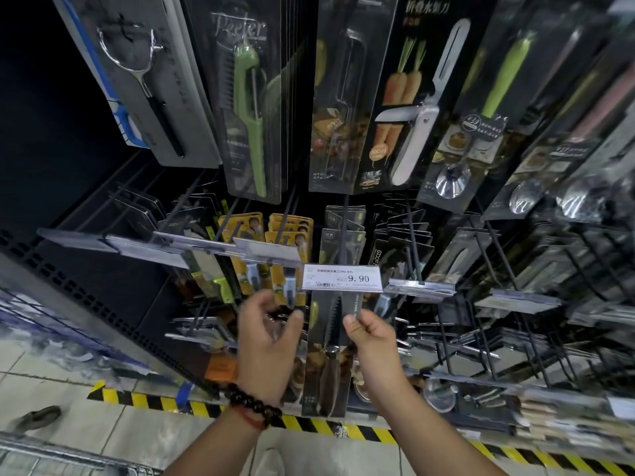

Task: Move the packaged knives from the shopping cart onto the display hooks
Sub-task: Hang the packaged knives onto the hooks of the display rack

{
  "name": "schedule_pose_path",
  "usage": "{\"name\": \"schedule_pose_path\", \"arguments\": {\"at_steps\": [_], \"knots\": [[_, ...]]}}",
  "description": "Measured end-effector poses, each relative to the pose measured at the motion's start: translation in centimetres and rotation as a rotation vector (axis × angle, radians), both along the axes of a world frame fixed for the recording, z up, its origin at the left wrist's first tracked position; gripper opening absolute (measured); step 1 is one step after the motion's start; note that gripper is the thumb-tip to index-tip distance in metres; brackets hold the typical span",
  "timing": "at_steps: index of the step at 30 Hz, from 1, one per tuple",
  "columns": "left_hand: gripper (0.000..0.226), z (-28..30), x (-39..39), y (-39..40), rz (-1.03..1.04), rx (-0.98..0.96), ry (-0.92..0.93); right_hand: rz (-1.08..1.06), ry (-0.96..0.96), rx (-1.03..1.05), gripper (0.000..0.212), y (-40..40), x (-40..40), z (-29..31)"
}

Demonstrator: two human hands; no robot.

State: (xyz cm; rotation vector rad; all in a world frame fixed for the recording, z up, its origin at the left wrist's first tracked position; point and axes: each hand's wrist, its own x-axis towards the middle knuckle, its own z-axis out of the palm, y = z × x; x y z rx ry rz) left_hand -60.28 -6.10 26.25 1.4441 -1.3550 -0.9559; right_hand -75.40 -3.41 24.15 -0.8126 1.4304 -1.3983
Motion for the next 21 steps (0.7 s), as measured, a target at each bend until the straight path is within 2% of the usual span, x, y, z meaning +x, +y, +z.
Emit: {"name": "schedule_pose_path", "arguments": {"at_steps": [3,5,7,9,21], "knots": [[0.052,2.9,1.4,-1.6,0.063,-0.481,-0.301,0.001,0.03,0.003,0.05,-0.4,0.1,0.3],[0.059,3.7,1.9,-3.5,0.07,-0.674,-0.537,-0.011,0.041,0.01,0.042,-0.7,0.3,0.8],[0.061,4.3,2.2,-5.3,0.064,-0.672,-0.708,-0.046,0.044,0.011,0.033,-1.0,0.4,1.2],[0.059,4.7,2.2,-6.3,0.025,-0.597,-0.785,-0.07,0.053,0.013,0.03,-1.1,0.4,1.4],[0.049,4.7,2.1,-6.6,0.043,-0.6,-0.798,-0.132,0.082,0.02,0.034,-1.0,0.3,0.5]]}}
